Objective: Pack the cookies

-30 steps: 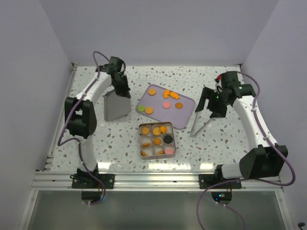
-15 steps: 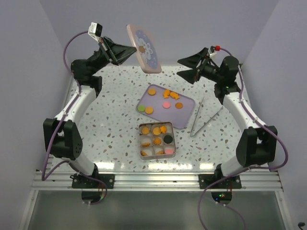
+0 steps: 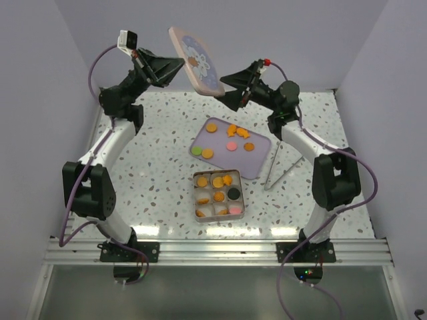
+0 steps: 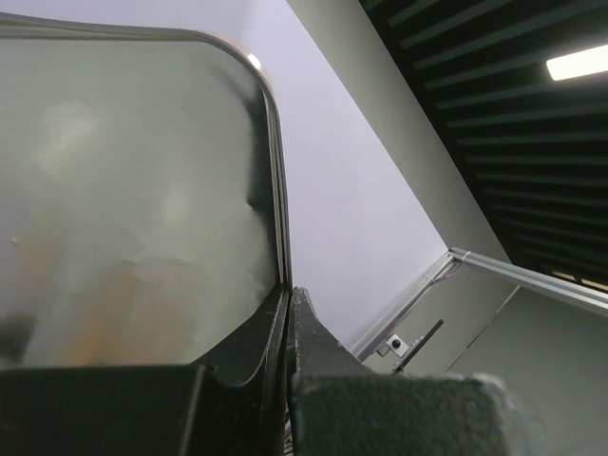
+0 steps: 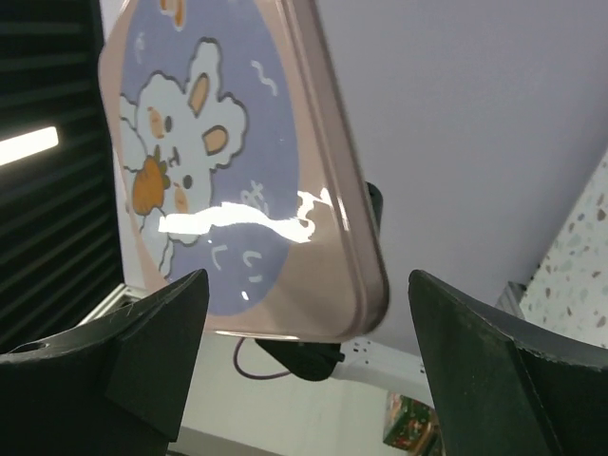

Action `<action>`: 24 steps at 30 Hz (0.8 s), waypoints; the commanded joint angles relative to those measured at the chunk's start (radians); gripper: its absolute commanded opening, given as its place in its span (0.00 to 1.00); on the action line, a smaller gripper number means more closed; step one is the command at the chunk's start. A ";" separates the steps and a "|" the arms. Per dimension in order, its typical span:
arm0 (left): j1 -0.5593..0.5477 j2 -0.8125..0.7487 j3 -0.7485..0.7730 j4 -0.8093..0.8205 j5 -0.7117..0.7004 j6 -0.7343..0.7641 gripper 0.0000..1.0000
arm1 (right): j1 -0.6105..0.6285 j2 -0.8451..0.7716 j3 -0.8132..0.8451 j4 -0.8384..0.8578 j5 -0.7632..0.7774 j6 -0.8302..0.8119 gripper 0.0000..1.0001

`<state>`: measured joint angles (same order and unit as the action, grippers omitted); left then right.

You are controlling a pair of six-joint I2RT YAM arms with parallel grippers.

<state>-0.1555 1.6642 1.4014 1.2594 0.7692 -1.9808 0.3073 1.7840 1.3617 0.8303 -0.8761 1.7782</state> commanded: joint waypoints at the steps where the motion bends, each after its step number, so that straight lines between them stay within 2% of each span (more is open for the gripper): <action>1: -0.006 -0.050 0.015 0.568 -0.036 -0.360 0.00 | 0.010 0.031 0.068 0.232 0.087 0.108 0.88; 3: -0.007 -0.058 0.005 0.574 -0.042 -0.366 0.00 | 0.019 0.070 0.083 0.314 0.117 0.173 0.85; 7: -0.009 -0.061 -0.005 0.580 -0.053 -0.377 0.00 | 0.036 0.112 0.138 0.366 0.152 0.216 0.76; 11: -0.009 -0.063 -0.007 0.583 -0.056 -0.389 0.00 | 0.046 0.123 0.151 0.404 0.172 0.243 0.56; 12: -0.009 -0.064 -0.012 0.583 -0.056 -0.389 0.00 | 0.046 0.121 0.149 0.417 0.173 0.253 0.46; 14: -0.009 -0.069 -0.025 0.583 -0.054 -0.392 0.00 | 0.046 0.107 0.132 0.432 0.178 0.260 0.35; 17: -0.009 -0.075 -0.059 0.592 -0.051 -0.404 0.00 | 0.046 0.077 0.099 0.449 0.181 0.259 0.20; 19: -0.009 -0.077 -0.093 0.598 -0.047 -0.411 0.00 | 0.046 0.049 0.059 0.452 0.189 0.250 0.15; 20: -0.009 -0.080 -0.103 0.598 -0.047 -0.411 0.12 | 0.044 0.025 0.048 0.452 0.192 0.245 0.11; 22: -0.007 -0.087 -0.146 0.589 -0.030 -0.411 0.24 | 0.044 0.000 0.016 0.457 0.198 0.237 0.07; 23: -0.007 -0.090 -0.160 0.577 -0.019 -0.402 0.34 | 0.041 -0.026 0.007 0.455 0.198 0.234 0.04; 24: -0.007 -0.099 -0.186 0.513 0.057 -0.367 0.36 | 0.038 -0.040 -0.013 0.440 0.195 0.225 0.02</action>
<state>-0.1490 1.6062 1.2594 1.3083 0.7166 -2.0033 0.3252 1.8351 1.3762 1.2194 -0.6571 2.0331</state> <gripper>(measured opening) 0.333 0.195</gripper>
